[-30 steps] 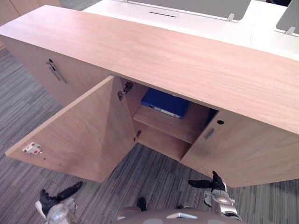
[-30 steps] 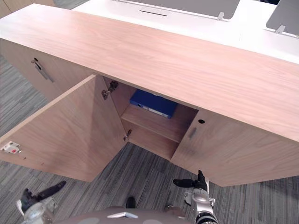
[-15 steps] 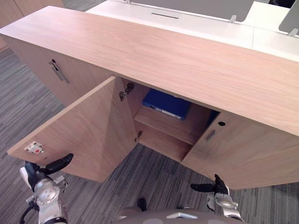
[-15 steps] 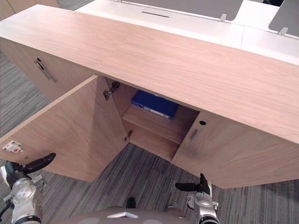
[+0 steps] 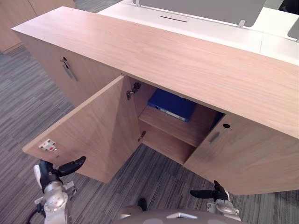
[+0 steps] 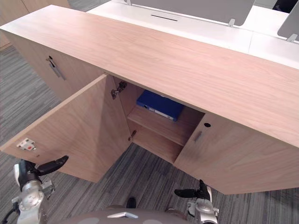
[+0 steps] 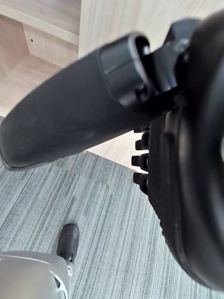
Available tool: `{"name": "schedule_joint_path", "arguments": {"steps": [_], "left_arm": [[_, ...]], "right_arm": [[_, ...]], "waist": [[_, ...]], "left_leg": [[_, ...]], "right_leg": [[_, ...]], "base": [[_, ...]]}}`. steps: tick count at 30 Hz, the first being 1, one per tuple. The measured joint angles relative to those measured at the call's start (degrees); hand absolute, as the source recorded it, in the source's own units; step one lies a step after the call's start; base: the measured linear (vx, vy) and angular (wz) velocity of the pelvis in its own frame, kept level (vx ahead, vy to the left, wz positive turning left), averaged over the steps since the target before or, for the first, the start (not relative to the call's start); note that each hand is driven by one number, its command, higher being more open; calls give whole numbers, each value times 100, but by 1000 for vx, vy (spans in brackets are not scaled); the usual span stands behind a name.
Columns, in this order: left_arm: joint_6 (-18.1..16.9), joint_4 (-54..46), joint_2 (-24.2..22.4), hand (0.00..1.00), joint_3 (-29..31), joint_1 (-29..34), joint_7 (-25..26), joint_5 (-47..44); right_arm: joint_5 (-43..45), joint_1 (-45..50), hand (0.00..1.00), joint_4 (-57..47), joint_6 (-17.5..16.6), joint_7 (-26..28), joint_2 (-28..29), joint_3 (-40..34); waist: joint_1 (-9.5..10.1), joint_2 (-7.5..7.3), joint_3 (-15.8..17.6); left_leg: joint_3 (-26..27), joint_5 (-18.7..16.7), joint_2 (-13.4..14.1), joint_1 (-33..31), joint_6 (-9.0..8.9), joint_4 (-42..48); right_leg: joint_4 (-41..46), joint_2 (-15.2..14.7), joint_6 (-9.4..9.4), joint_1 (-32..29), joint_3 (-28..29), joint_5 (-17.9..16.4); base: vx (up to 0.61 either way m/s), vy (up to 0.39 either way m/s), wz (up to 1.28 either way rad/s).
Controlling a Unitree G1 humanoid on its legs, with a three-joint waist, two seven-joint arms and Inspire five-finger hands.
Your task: Walk over to the cabinet, pick up the folder, carry it to the office cabinet, place the folder inside the office cabinet, then close the office cabinet door
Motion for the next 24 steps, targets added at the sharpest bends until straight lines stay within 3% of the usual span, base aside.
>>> {"name": "schedule_joint_path", "arguments": {"steps": [10, 15, 18, 20, 24], "left_arm": [[46, -167, -87, 100, -1062, 883, -562, 0], [235, 279, 185, 100, -2151, 1170, -1106, 486], [230, 276, 326, 100, -2716, 1144, -1450, 830], [255, 371, 376, 100, -3297, 887, -1658, 1195], [226, 394, 374, 100, -3852, 422, -1822, 1681]], "right_arm": [[-7, 39, 100, -4, 22, 120, 4, 30], [-64, 80, 100, -4, 15, 207, 5, 260], [-116, 35, 100, -2, 12, 228, 4, 361], [-240, -37, 100, -5, -30, 234, -9, 487], [-260, -8, 100, 3, -22, 217, -33, 483]], "waist": [[59, 15, -5], [66, 21, -8], [24, 59, -29], [-160, 113, -73], [-305, 181, -154]], "left_leg": [[59, 47, 1, -185, -17, 2], [270, 54, 5, -236, -2, 31], [435, 54, 22, -242, -1, 31], [615, 54, 47, -273, 0, 31], [873, 56, 109, -344, 3, 32]], "right_leg": [[4, 2, 42, -207, 126, 23], [-13, 7, 53, -350, 347, 101], [-42, 32, 56, -443, 519, 178], [-75, 61, 57, -557, 727, 271], [-179, 108, 72, -725, 1010, 432]], "base": [[-41, -10, 0], [-17, 11, -20], [-43, 12, -31], [-71, 23, -45], [-55, 20, -42]]}}
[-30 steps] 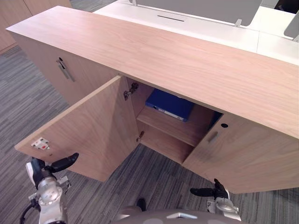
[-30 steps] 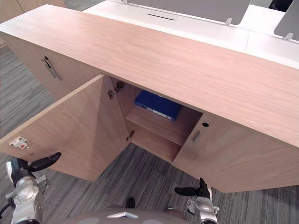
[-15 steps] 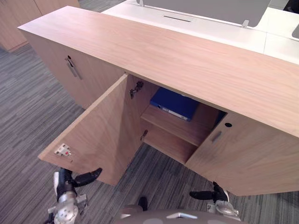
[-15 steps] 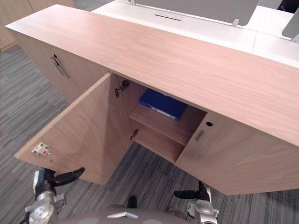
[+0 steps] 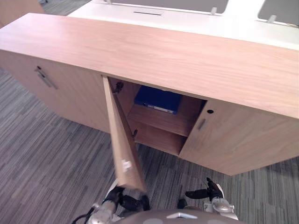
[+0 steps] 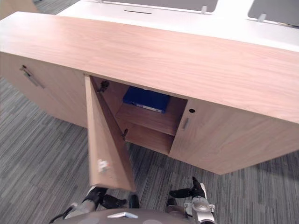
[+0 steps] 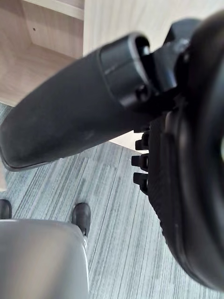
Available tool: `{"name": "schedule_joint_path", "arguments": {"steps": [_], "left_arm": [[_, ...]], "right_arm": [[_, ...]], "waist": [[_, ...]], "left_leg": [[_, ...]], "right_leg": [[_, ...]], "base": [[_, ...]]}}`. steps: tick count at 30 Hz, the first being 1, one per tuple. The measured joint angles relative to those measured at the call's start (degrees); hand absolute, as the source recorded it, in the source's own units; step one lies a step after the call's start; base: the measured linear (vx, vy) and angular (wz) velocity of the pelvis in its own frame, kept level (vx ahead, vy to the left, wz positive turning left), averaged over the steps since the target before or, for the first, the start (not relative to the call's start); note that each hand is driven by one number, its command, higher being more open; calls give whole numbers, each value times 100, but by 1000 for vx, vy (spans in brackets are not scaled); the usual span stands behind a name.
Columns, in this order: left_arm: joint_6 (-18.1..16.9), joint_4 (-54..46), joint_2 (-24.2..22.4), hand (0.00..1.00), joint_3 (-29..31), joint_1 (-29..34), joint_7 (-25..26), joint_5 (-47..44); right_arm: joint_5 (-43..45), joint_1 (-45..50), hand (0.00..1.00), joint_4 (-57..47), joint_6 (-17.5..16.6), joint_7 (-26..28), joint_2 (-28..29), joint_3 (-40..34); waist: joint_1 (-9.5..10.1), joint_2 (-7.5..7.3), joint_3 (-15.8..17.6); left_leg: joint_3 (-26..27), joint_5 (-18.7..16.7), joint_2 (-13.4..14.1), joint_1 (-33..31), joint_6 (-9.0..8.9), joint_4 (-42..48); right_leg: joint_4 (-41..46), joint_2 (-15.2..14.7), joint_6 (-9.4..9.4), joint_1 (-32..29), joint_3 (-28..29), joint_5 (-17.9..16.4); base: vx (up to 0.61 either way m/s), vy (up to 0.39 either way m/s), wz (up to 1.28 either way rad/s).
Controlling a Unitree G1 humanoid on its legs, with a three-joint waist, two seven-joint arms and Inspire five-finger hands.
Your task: Walk over to the cabinet, pick up the folder, carry it to the office cabinet, place the folder inside the office cabinet, then close the office cabinet door
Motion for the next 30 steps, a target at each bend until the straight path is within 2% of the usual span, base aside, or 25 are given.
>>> {"name": "schedule_joint_path", "arguments": {"steps": [3, 12, 20, 25, 30], "left_arm": [[-89, 1, -107, 100, -282, -549, 12, 424], [-111, 439, -209, 100, -468, -1861, 467, 1229], [19, 747, -289, 100, -462, -2118, 1001, 1599], [72, 890, -470, 100, -443, -2118, 1257, 1593], [54, 941, -488, 100, -429, -1984, 1169, 991]], "right_arm": [[-16, 1, 100, 2, 5, -49, -16, -10], [-14, -3, 100, 80, 11, -162, -73, -20], [30, -22, 100, 212, 19, -279, -98, -37], [43, 75, 100, 227, 67, -337, -66, -203], [268, 170, 100, 275, 88, -371, -39, -301]], "waist": [[-213, 24, -40], [-500, 71, -91], [-647, 81, -113], [-663, 70, -122], [-670, 60, -127]], "left_leg": [[185, -1, 20, 6, 0, 1], [401, -13, 47, 49, -10, 2], [426, -21, 55, 38, -22, 1], [400, -20, 56, 40, -22, 1], [348, -30, 83, 122, -39, 11]], "right_leg": [[-84, 33, 11, -43, 177, 108], [-287, 106, -12, -22, 391, 280], [-387, 120, -15, 0, 399, 333], [-400, 122, -17, 23, 373, 337], [-408, 131, -33, 147, 313, 319]], "base": [[-31, 16, -29], [-16, 6, -14], [0, 0, 0], [-2, -2, 2], [-4, -11, 5]]}}
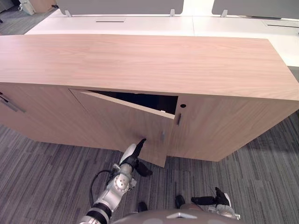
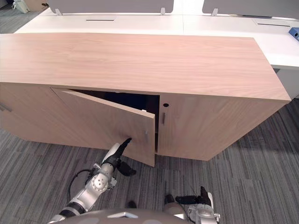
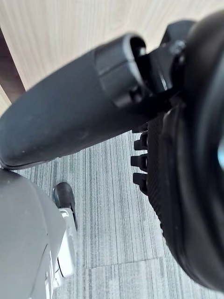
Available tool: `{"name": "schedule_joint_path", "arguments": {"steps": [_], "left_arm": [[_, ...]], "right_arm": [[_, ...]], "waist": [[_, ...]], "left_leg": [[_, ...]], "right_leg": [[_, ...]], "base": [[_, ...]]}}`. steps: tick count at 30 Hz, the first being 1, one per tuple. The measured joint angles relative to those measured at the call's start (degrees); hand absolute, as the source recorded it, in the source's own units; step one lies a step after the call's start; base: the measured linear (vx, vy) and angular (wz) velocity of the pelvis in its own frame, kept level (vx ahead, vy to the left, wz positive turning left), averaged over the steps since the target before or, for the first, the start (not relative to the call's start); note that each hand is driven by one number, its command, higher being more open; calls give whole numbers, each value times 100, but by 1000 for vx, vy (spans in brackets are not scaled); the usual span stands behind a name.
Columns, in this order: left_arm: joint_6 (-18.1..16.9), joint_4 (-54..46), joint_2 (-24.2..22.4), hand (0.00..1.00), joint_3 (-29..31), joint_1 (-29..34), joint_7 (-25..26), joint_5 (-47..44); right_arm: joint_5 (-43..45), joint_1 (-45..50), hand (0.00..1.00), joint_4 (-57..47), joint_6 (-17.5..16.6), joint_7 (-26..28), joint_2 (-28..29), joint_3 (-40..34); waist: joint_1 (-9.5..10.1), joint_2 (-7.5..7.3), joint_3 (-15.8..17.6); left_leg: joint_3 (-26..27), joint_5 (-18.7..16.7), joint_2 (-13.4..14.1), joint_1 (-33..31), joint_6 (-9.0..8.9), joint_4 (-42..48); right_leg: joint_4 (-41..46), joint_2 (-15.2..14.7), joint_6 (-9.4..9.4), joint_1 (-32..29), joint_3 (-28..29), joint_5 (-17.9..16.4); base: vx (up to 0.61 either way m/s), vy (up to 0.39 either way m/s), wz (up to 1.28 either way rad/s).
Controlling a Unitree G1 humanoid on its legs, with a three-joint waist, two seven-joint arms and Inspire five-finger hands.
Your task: Walk over to the cabinet, pick up the folder, carry it to the office cabinet, place the folder inside the office cabinet, then close the office cabinet door
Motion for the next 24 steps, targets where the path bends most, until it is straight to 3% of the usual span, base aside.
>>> {"name": "schedule_joint_path", "arguments": {"steps": [2, 5, 11, 16, 21, 24], "left_arm": [[-19, 0, 19, 100, 46, 78, -172, -424], [-60, -5, 18, 100, 222, 438, -527, -1257], [-34, 387, -218, 100, 1375, 1145, -1006, -2774], [117, 1428, -430, 100, 2559, 1294, -758, -2868], [129, 2132, -546, 100, 2797, 1168, -515, -2186], [138, 2353, -566, 100, 2983, 1030, -391, -1987]], "right_arm": [[4, -11, 100, 61, 2, 6, 29, -100], [75, -2, 100, 67, 45, 13, 67, -210], [224, 5, 100, 65, 91, 52, 83, -423], [227, 3, 100, -110, 88, 157, 150, -439], [247, 41, 100, -39, 103, 153, 230, -629], [253, -22, 100, 137, 104, 153, 232, -627]], "waist": [[-3, -47, 27], [12, -73, 65], [292, -136, 113], [382, -127, 104], [414, -160, 46], [449, -219, 33]], "left_leg": [[-60, -152, 42, -102, -13, 304], [-144, -664, 177, -473, -64, 1341], [-430, -737, 184, -485, -113, 1443], [-352, -704, 93, -85, -222, 917], [-439, -520, 7, 122, -59, 606], [-536, -518, -31, 240, -49, 604]], "right_leg": [[40, -12, -25, 54, -76, -35], [250, 19, -41, 76, -88, -161], [381, 83, -48, 24, 8, -191], [390, 62, -13, 33, 314, -225], [308, 72, 1, 89, 393, -205], [227, 72, 0, 251, 390, -202]], "base": [[-9, -23, 15], [-13, -13, 7], [-23, 4, -3], [-4, 25, -32], [108, 24, -13], [122, 18, -2]]}}
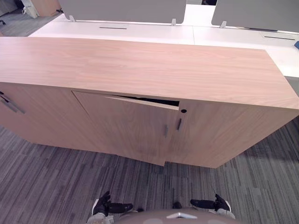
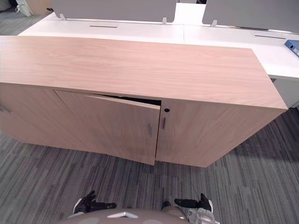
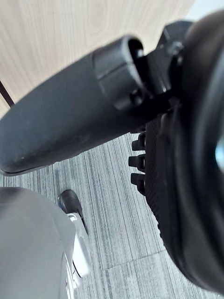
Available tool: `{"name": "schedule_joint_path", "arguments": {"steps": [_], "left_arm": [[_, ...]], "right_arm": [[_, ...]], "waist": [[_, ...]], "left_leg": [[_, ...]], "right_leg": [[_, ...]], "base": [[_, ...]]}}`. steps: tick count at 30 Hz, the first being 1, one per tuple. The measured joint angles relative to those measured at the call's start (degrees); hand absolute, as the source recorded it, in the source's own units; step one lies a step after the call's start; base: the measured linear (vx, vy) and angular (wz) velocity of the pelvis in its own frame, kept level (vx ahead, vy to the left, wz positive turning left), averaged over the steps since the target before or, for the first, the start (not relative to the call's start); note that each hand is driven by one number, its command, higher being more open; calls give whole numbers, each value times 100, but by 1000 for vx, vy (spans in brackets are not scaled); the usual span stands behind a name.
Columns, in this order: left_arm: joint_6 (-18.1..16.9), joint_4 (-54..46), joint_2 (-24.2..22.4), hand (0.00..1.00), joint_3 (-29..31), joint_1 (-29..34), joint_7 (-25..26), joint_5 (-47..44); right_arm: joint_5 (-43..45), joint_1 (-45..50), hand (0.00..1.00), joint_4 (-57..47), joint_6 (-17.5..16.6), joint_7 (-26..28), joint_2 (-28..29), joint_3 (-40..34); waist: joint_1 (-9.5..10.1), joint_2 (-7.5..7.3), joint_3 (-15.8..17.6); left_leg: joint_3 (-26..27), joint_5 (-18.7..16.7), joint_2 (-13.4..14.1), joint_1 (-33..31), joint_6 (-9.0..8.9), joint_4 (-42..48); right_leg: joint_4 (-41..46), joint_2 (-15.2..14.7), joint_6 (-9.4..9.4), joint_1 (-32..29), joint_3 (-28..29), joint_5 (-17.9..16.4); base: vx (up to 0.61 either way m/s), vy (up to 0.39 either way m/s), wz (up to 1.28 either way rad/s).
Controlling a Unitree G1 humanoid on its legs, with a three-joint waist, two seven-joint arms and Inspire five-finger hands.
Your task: Walk over to the cabinet, pick up the folder, carry it to the office cabinet, place the folder inside the office cabinet, then close the office cabinet door
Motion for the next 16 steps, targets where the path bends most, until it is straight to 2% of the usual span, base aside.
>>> {"name": "schedule_joint_path", "arguments": {"steps": [5, 16], "left_arm": [[-3, 191, -77, 100, 97, -238, 102, -1], [114, 563, -121, 100, 457, -168, 196, -5]], "right_arm": [[1, -187, 100, 156, -7, 1, -4, 1], [188, -122, 100, 384, 6, -14, -90, -12]], "waist": [[10, 14, -17], [13, -6, -40]], "left_leg": [[-135, -2, 2, 53, 1, -1], [-244, 98, -16, 169, -35, -269]], "right_leg": [[16, 1, -2, 36, -19, 0], [-8, -37, 8, 29, -78, -11]], "base": [[3, -4, 0], [-49, -13, 3]]}}
